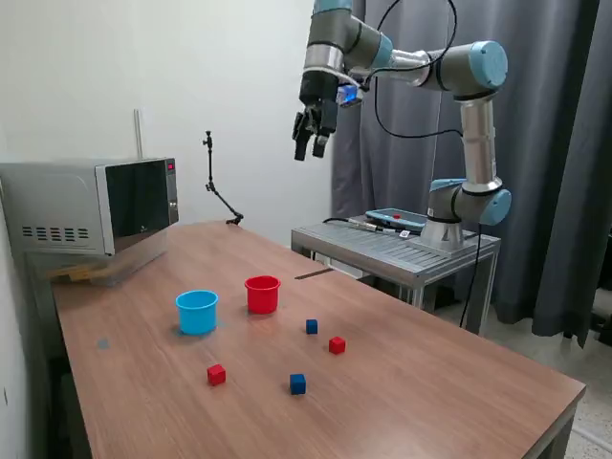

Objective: Place red objects in the red bin, and blue objects in the blue bin.

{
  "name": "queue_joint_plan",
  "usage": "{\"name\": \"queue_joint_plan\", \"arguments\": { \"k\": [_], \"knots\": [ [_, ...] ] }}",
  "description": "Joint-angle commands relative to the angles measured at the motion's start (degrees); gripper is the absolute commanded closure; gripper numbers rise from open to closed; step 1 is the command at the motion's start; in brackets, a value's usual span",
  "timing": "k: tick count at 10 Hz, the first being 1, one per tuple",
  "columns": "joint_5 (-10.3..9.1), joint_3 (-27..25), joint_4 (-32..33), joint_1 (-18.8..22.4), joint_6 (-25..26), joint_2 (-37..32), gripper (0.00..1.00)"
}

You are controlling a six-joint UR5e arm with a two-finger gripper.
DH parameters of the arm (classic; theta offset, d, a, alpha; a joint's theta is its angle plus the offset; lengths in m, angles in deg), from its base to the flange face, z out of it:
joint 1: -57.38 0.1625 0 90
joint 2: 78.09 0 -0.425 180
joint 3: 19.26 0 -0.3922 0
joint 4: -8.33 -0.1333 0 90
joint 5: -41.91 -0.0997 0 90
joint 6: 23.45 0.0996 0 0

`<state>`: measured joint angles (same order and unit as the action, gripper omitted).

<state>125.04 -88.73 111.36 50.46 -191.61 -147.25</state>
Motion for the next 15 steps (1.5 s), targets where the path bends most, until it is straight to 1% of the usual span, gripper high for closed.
{"name": "queue_joint_plan", "arguments": {
  "k": [1, 2, 3, 4, 5, 8, 9, 10, 11, 13, 14, 15],
  "knots": [
    [0.01, -6.1, -2.6, 0.3, -0.6, 0.9, 0.0],
    [-0.07, -11.8, -2.3, 0.4, -3.7, 0.7, 0.0],
    [-0.07, -15.1, -0.8, 0.4, -5.2, 0.8, 0.0],
    [-0.16, -17.5, 1.6, 0.4, -5.4, 0.8, 0.0],
    [-0.16, -19.5, 6.7, 0.4, -5.4, 1.0, 0.0],
    [-0.16, -18.1, 8.2, 0.4, -5.3, 6.7, 0.0],
    [-0.25, -16.2, 9.5, 0.9, -5.3, 9.4, 0.0],
    [-1.99, -13.5, 9.7, 1.3, -5.3, 13.0, 0.0],
    [-2.7, -12.8, 10.9, 1.3, -5.1, 15.0, 0.0],
    [-2.62, -13.5, 14.4, 1.3, -3.9, 16.9, 0.0],
    [-2.36, -13.7, 14.6, 1.3, -0.1, 17.5, 0.0],
    [-2.19, -13.8, 16.3, 1.3, 3.1, 17.5, 0.0]
  ]
}}
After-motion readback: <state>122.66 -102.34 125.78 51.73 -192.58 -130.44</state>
